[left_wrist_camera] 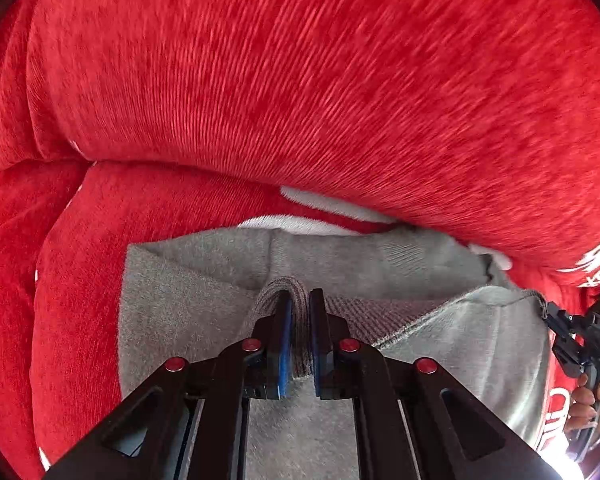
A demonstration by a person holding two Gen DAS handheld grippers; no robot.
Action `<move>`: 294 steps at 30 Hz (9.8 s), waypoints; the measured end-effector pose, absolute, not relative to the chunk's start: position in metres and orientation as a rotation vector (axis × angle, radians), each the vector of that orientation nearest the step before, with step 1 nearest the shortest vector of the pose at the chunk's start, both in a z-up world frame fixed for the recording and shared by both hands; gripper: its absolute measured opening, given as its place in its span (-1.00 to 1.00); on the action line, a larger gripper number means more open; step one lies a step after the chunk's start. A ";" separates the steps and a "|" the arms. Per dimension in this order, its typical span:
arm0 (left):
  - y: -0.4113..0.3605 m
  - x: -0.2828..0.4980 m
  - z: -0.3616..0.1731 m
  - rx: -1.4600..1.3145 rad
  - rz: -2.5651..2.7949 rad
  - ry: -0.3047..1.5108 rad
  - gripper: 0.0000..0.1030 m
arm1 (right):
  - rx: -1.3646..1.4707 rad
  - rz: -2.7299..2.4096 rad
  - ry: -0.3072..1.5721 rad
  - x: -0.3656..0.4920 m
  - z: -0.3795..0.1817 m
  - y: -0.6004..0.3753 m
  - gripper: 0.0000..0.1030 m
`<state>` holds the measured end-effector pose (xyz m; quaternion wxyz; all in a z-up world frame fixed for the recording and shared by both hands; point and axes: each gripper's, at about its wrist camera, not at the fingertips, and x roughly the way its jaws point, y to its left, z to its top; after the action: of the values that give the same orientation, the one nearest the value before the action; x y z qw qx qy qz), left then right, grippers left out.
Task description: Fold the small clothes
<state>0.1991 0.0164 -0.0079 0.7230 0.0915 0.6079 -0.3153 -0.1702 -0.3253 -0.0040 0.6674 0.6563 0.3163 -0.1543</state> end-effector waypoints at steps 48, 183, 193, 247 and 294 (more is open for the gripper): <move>0.053 0.179 0.048 0.468 -0.570 1.230 0.20 | 0.899 -0.534 1.053 -0.178 0.043 -0.305 -0.69; 0.188 0.179 0.024 0.344 -0.780 1.488 1.00 | 1.701 -0.432 0.645 -0.123 -0.045 0.002 0.02; 0.177 0.200 0.012 0.068 -0.935 1.629 1.00 | 1.930 -0.364 0.420 -0.112 -0.066 -0.009 -0.83; -0.149 -0.041 0.057 0.490 -1.213 1.450 -0.69 | 1.703 -0.389 0.622 -0.276 -0.026 -0.178 -0.61; -0.051 0.015 0.036 0.673 -0.944 1.265 0.85 | 1.259 -0.663 0.843 -0.285 0.030 -0.247 -0.22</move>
<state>0.0152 -0.0513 0.0360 0.6539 0.2967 0.5578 -0.4162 -0.2851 -0.2468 0.0302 0.6773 0.5600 0.3751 -0.2949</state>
